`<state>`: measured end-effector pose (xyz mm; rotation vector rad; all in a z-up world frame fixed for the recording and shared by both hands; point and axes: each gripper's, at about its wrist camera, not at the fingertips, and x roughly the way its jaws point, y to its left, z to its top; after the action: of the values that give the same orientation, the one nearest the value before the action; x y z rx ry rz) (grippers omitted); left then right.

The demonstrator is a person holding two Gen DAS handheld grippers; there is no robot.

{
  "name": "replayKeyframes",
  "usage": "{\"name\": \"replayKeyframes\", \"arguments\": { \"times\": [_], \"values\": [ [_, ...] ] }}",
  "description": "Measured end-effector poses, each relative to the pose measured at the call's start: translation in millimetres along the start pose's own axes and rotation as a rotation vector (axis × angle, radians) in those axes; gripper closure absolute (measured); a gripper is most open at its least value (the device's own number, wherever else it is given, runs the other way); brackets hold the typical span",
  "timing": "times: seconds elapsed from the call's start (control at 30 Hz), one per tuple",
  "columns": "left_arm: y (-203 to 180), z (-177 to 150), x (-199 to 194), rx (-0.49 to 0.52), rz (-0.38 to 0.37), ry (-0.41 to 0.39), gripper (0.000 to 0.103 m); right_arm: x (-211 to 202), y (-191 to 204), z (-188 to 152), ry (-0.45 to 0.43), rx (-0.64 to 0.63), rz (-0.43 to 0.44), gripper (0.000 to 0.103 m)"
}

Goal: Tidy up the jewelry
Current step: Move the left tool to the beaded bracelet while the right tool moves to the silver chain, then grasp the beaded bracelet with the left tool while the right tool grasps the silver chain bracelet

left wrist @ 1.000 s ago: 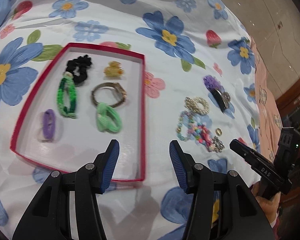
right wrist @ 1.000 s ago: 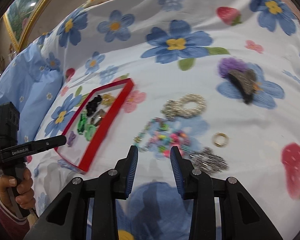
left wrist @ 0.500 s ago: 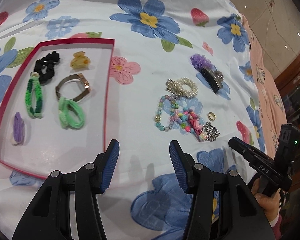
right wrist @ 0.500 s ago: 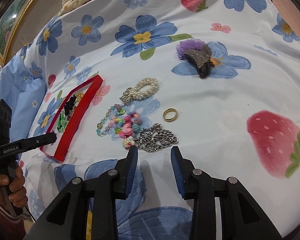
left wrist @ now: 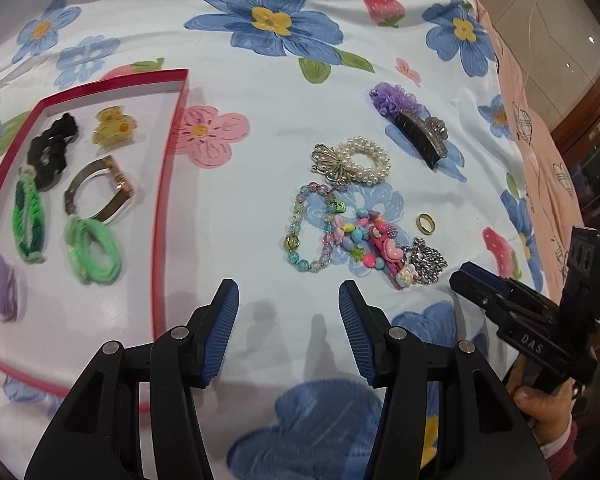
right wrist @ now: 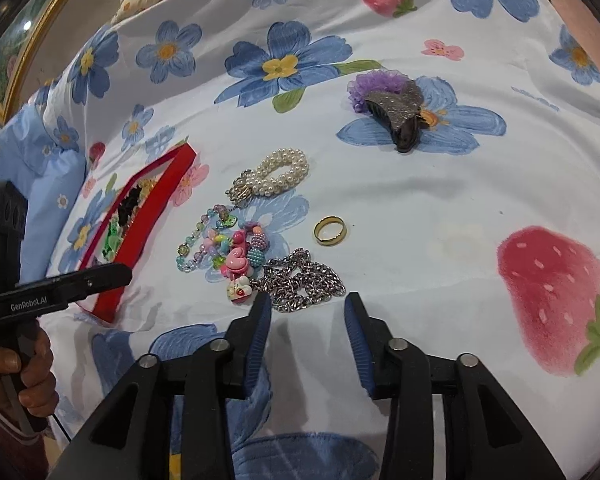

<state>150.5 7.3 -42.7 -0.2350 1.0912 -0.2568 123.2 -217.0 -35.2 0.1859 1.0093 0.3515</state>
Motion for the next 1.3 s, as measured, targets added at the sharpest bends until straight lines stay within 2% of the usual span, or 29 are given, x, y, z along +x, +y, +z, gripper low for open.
{"name": "replayKeyframes", "arguments": {
  "times": [0.23, 0.43, 0.47, 0.53, 0.57, 0.6, 0.63, 0.7, 0.73, 0.87, 1.1, 1.3],
  "values": [
    [-2, 18, 32, 0.044, 0.033, 0.024, 0.052, 18, 10, 2, 0.03, -0.091, -0.044, 0.053],
    [-9, 31, 60, 0.109, 0.08, 0.043, 0.053, 35, 15, 5, 0.033, -0.129, -0.066, 0.051],
    [-11, 32, 61, 0.123, 0.088, 0.042, 0.054, 36, 16, 6, 0.03, -0.134, -0.069, 0.051],
    [-16, 31, 65, 0.156, 0.099, 0.034, 0.062, 41, 18, 7, 0.022, -0.152, -0.084, 0.053],
    [-17, 31, 65, 0.163, 0.096, 0.032, 0.065, 42, 19, 7, 0.018, -0.156, -0.091, 0.054],
    [-18, 31, 65, 0.171, 0.086, 0.032, 0.072, 43, 20, 7, 0.014, -0.161, -0.096, 0.055],
    [-19, 31, 64, 0.18, 0.071, 0.034, 0.085, 43, 20, 7, 0.009, -0.166, -0.106, 0.061],
    [-21, 31, 65, 0.183, 0.032, 0.049, 0.096, 44, 21, 7, 0.002, -0.171, -0.116, 0.072],
    [-22, 30, 65, 0.188, 0.026, 0.048, 0.096, 44, 21, 7, 0.003, -0.171, -0.122, 0.08],
    [-21, 27, 58, 0.16, -0.04, 0.046, 0.096, 40, 19, 9, 0.001, -0.152, -0.115, 0.084],
    [-19, 22, 23, 0.116, -0.115, -0.013, 0.097, 20, 14, 14, -0.026, -0.093, -0.058, 0.086],
    [-18, 24, -12, 0.102, -0.139, -0.081, 0.097, -5, 24, 24, -0.083, -0.095, -0.033, 0.086]
  ]
}}
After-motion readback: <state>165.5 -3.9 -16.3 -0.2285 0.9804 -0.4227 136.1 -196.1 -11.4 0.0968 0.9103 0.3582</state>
